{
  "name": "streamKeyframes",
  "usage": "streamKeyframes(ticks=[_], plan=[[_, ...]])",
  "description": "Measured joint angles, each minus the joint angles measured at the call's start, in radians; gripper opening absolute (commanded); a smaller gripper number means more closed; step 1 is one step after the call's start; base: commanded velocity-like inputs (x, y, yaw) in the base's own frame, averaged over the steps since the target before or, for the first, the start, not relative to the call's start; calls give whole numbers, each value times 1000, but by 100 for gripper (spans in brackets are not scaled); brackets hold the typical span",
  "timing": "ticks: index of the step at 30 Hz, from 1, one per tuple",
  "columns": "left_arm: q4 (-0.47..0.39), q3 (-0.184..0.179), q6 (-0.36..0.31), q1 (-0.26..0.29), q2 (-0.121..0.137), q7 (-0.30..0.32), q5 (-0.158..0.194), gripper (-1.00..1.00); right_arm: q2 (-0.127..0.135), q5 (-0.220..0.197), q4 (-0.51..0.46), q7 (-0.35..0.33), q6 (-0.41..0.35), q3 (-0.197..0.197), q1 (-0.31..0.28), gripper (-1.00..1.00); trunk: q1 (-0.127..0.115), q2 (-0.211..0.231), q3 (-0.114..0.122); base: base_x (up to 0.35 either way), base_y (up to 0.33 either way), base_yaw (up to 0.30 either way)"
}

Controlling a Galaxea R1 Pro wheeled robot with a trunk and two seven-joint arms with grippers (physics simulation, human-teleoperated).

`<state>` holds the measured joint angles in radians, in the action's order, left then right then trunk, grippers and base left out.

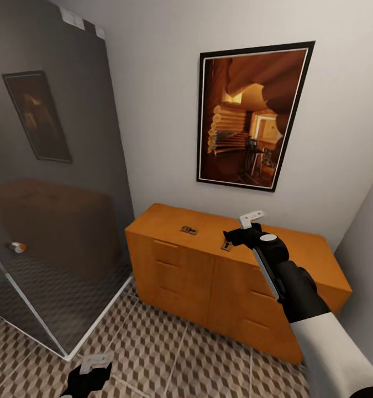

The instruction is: Take the four mousetraps from the cabinet in the bathroom and place them on the bathroom floor. Make sure all four end up on the same floor surface, and ensure that at least two of them are either under or directly next to the same bathroom sink.

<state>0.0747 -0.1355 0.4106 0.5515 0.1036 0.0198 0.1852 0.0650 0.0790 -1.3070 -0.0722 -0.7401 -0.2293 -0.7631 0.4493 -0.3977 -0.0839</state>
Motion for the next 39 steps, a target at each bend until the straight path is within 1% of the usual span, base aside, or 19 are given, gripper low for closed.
streamKeyframes(ticks=[21,30,33,37,39], plan=[[0,0,-1,0,-2,1,0,100,6,0,0,0,0,0,0,100,0,0,-13,3,0,263],[0,0,-2,0,-2,1,0,100,7,0,14,-2,0,1,0,100,0,0,-17,118,-89,177],[0,0,-2,0,-2,1,0,100,10,0,23,-12,-1,1,0,100,0,0,-18,146,-126,42],[1,0,-2,0,-2,1,0,100,25,1,34,-68,0,2,0,100,0,0,-18,150,-138,12],[1,0,-2,0,-2,1,0,100,29,1,38,-83,0,2,0,100,0,0,-18,152,-142,5]])
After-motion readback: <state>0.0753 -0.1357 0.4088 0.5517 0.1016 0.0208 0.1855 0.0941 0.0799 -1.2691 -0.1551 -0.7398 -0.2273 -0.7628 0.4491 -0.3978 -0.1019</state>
